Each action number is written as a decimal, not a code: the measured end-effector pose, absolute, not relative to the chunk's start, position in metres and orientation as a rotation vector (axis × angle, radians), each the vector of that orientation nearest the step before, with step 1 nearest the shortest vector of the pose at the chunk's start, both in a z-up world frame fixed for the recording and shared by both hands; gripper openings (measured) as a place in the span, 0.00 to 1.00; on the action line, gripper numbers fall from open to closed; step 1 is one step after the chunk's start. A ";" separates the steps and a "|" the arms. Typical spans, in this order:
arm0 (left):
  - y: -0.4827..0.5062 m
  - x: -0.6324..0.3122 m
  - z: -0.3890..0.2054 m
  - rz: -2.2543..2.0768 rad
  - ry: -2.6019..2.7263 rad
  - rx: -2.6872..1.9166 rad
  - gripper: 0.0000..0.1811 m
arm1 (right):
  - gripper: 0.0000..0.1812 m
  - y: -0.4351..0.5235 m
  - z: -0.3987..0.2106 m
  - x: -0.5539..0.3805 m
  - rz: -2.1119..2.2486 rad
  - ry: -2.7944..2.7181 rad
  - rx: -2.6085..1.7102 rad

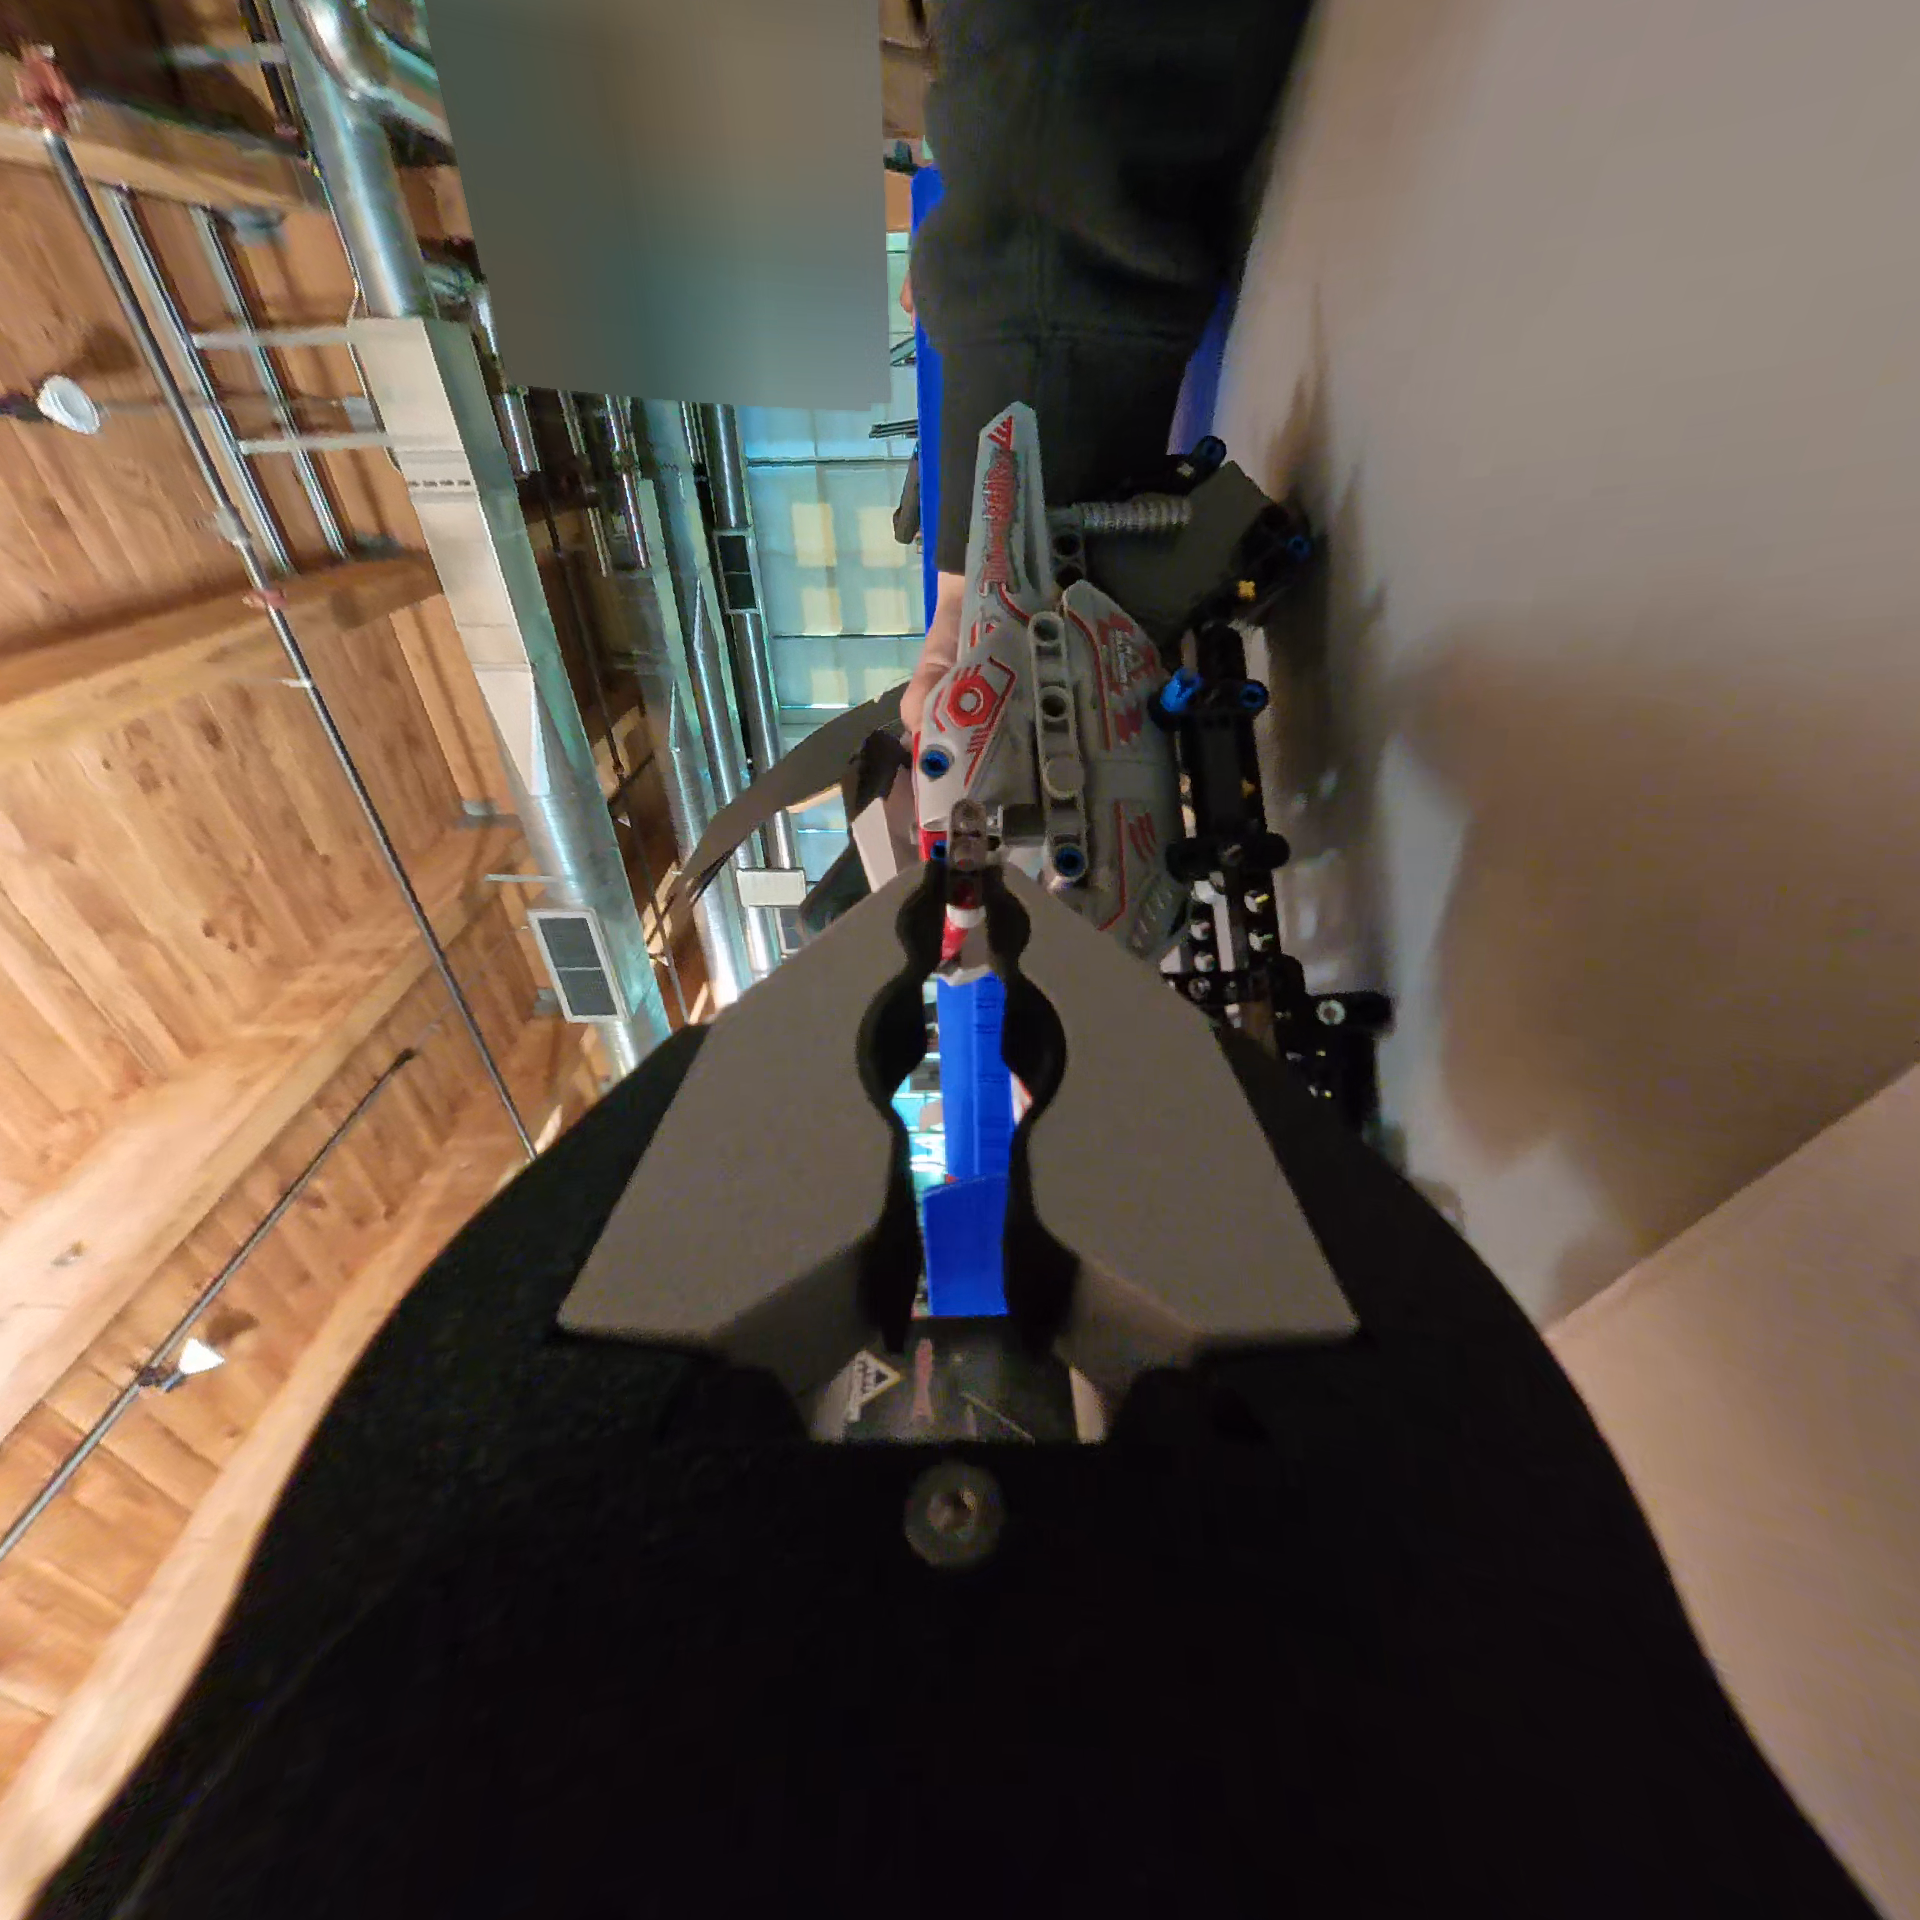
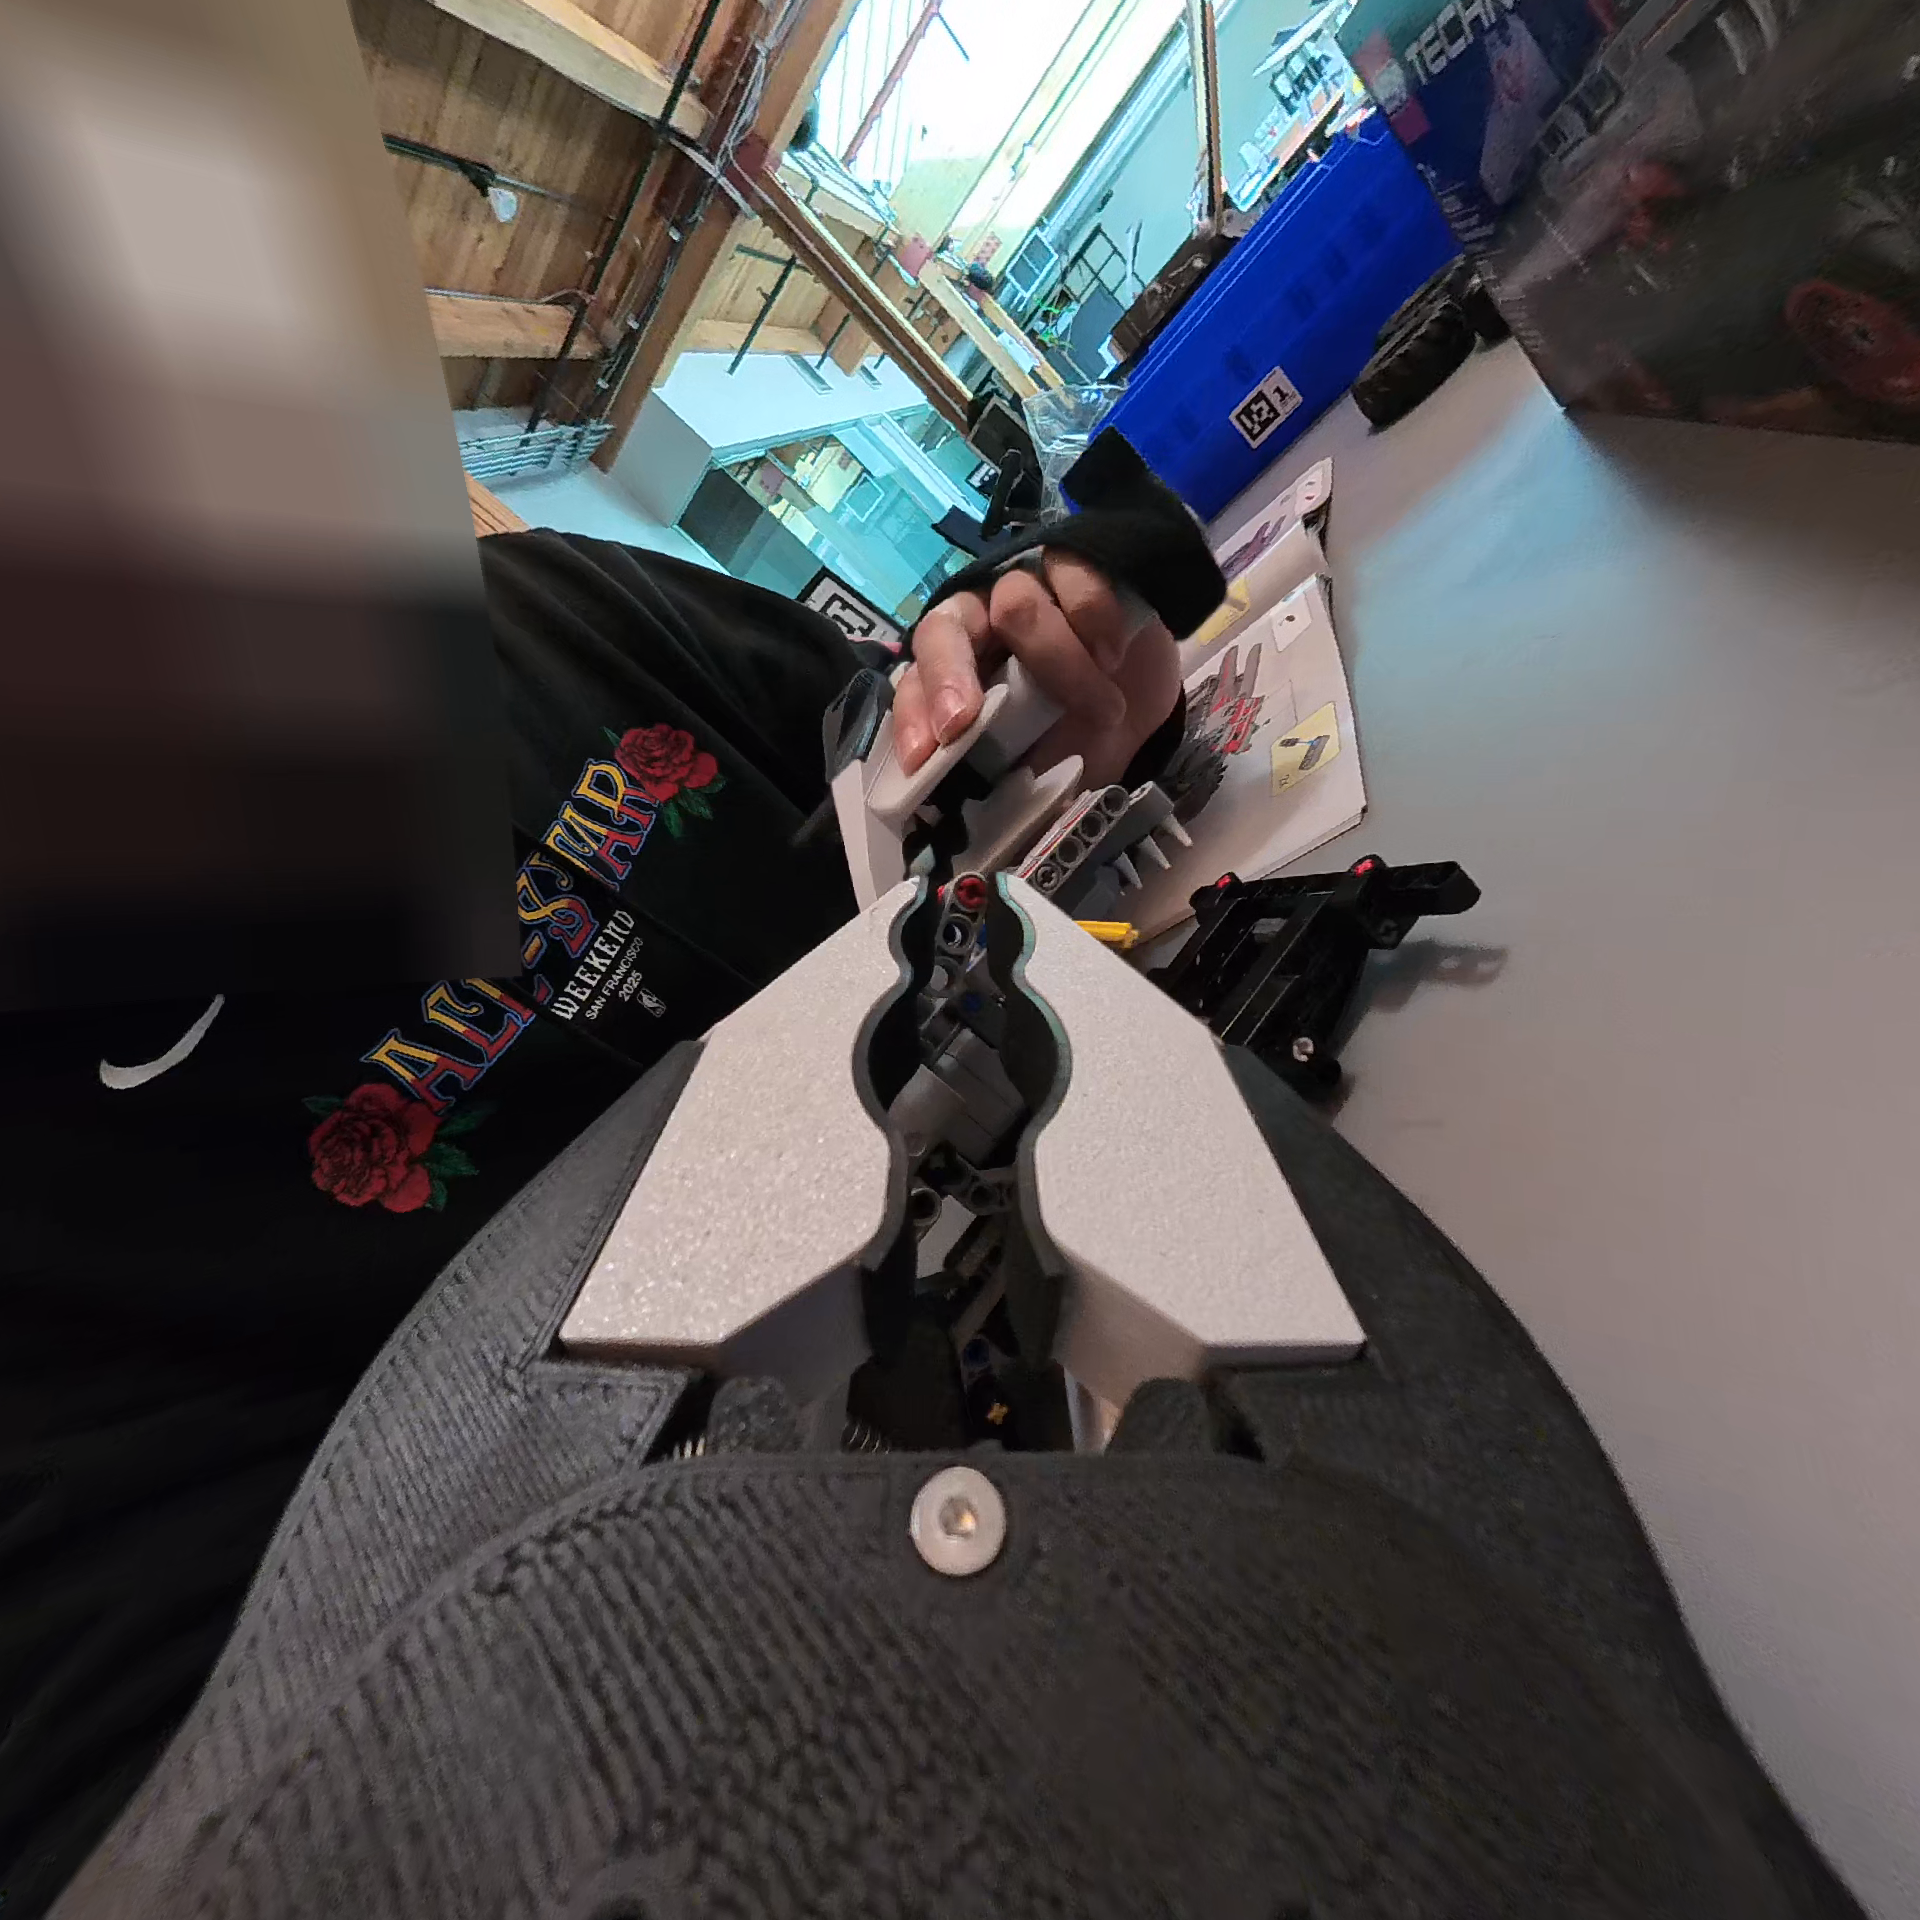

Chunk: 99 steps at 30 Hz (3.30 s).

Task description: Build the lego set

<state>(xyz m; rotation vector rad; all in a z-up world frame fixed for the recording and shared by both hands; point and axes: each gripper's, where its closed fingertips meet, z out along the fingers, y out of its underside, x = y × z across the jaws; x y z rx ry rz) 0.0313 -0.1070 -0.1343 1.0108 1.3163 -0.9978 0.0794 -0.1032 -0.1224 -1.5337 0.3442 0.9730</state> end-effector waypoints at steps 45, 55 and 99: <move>-0.099 0.019 -0.108 -1.223 1.536 0.808 0.08 | 0.21 -0.105 -0.118 0.082 0.935 0.343 -1.478; -0.086 0.041 -0.116 -1.481 2.374 0.393 0.23 | 0.65 -0.119 -0.122 0.083 0.346 0.354 -1.842; -0.103 0.030 -0.134 -1.891 2.691 0.463 0.32 | 0.34 -0.098 -0.126 0.036 -0.170 0.544 -1.950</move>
